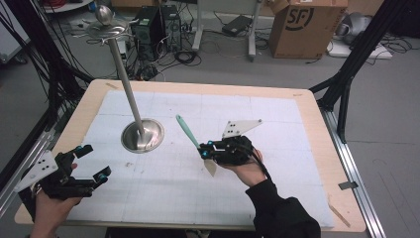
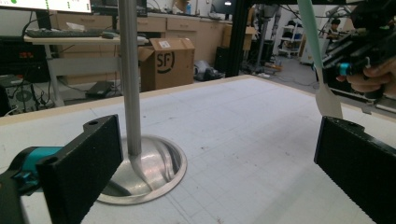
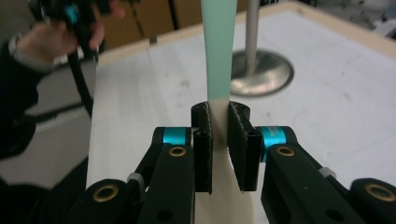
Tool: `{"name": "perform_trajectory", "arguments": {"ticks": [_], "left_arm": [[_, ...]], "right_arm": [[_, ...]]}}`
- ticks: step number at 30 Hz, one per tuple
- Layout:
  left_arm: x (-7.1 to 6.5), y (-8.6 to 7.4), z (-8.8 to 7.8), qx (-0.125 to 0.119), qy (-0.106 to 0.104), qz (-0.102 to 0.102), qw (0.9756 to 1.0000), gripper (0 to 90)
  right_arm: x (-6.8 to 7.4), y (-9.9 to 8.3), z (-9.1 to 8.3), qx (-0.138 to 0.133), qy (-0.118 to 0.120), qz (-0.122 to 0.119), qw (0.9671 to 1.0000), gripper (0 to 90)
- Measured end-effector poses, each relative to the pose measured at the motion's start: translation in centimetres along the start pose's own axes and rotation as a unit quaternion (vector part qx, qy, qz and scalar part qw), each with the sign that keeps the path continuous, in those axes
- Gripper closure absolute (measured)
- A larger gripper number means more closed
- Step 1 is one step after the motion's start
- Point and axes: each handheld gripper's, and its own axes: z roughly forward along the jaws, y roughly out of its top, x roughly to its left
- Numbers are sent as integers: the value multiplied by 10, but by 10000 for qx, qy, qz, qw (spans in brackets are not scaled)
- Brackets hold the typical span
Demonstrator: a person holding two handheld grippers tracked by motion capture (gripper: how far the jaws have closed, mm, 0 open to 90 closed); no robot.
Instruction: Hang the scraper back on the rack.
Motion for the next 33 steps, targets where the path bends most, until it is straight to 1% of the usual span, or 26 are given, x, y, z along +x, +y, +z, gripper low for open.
{"name": "perform_trajectory", "arguments": {"ticks": [3,5,7,8,10,12,14,15,16,19,23,26,29,33], "left_arm": [[1,0,-1,-26,15,-17,10000,17],[1,0,-2,-27,16,-12,10000,17],[0,1,-2,-25,13,-5,10000,17],[0,1,-2,-24,12,-10,10000,17],[0,0,-2,-27,9,-18,10000,17],[0,0,-2,-20,-3,-5,10000,17],[-1,1,-2,-28,-14,-6,10000,17],[-1,1,-3,-33,-2,-4,10000,17],[0,1,-4,-33,4,1,10000,17],[0,2,-5,-67,13,-13,10000,17],[0,3,-5,-84,-1,-18,10000,17],[0,3,-6,-85,5,-14,10000,17],[1,2,-7,-75,22,-29,10000,17],[2,2,-8,-93,43,-31,9999,17]], "right_arm": [[-5,5,0,-369,18,82,9993,809],[-7,9,1,-493,-36,45,9988,809],[-8,13,3,-617,-41,-4,9981,809],[-8,15,3,-727,4,73,9973,809],[-9,20,4,-949,74,147,9953,809],[-9,27,6,-1032,19,120,9946,808],[-8,32,9,-1149,46,167,9932,808],[-8,33,10,-1201,103,177,9925,809],[-7,35,11,-1241,76,175,9921,809],[-6,40,15,-1237,78,130,9922,809],[-8,50,21,-1158,-22,89,9932,809],[-10,55,25,-1172,-59,34,9931,808],[-13,61,29,-1118,-121,36,9936,809],[-16,72,33,-1127,-205,8,9934,808]]}}
